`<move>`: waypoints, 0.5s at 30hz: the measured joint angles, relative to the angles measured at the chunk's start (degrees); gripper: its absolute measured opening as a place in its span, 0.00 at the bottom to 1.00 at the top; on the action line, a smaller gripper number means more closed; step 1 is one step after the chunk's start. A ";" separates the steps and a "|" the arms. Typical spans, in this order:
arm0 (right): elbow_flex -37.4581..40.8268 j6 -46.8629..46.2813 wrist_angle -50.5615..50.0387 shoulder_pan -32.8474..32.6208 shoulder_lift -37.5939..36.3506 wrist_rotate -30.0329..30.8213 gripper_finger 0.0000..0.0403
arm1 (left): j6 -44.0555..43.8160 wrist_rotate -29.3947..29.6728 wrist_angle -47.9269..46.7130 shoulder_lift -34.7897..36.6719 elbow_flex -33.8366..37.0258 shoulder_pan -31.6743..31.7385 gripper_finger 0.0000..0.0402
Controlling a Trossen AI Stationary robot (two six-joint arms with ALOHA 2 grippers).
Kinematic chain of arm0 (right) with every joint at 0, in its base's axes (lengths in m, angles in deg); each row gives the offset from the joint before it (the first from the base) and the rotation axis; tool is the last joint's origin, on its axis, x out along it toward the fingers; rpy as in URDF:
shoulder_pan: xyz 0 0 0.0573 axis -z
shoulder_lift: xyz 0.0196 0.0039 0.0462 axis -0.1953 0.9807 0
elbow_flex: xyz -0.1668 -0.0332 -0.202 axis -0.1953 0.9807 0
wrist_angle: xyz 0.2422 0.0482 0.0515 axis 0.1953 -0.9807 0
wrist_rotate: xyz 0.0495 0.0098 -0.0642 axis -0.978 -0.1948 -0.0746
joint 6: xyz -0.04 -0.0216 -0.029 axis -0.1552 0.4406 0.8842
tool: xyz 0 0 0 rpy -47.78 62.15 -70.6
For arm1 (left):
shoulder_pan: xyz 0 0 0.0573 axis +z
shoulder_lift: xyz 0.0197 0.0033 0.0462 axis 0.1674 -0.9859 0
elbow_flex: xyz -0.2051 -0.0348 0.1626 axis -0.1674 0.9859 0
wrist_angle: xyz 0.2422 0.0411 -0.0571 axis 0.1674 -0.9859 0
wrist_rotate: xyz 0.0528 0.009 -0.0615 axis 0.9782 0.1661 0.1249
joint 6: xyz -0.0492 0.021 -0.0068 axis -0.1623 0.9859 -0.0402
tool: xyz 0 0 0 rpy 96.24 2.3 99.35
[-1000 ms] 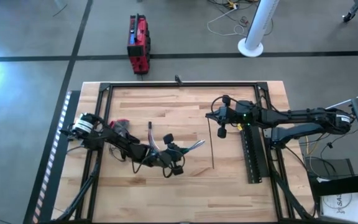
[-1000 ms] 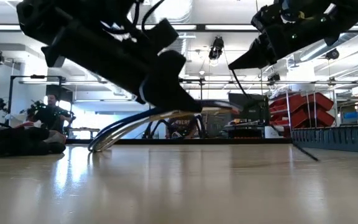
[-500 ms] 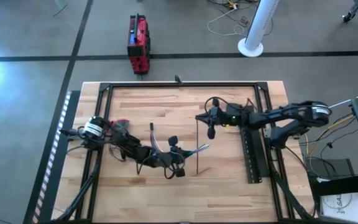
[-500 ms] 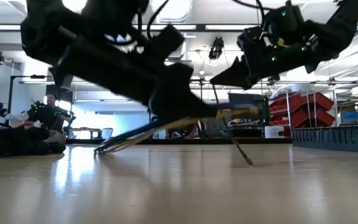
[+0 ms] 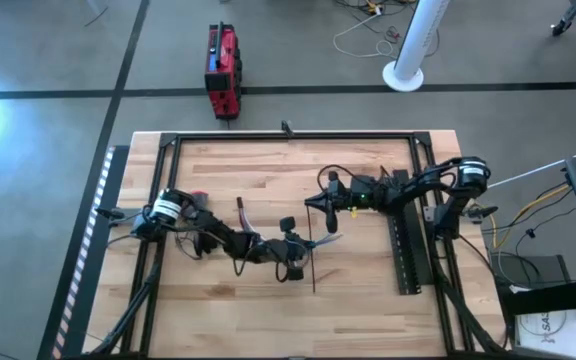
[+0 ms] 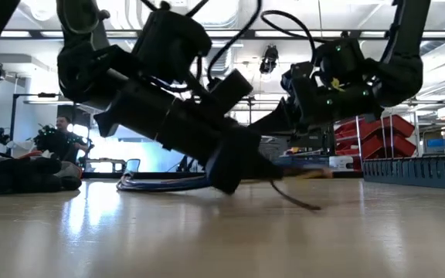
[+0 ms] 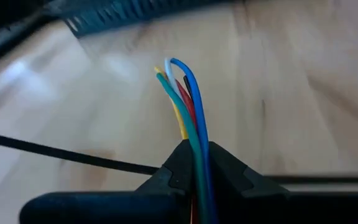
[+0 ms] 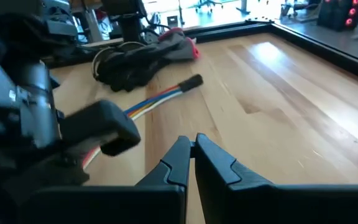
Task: Ziptie cables
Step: Wrap the colored cable wires with the black zip tie
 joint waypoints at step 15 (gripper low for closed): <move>0.09 3.52 -7.56 -0.06 -4.82 -4.08 0.00 | 6.85 -0.54 -10.85 4.09 -1.01 -0.38 0.06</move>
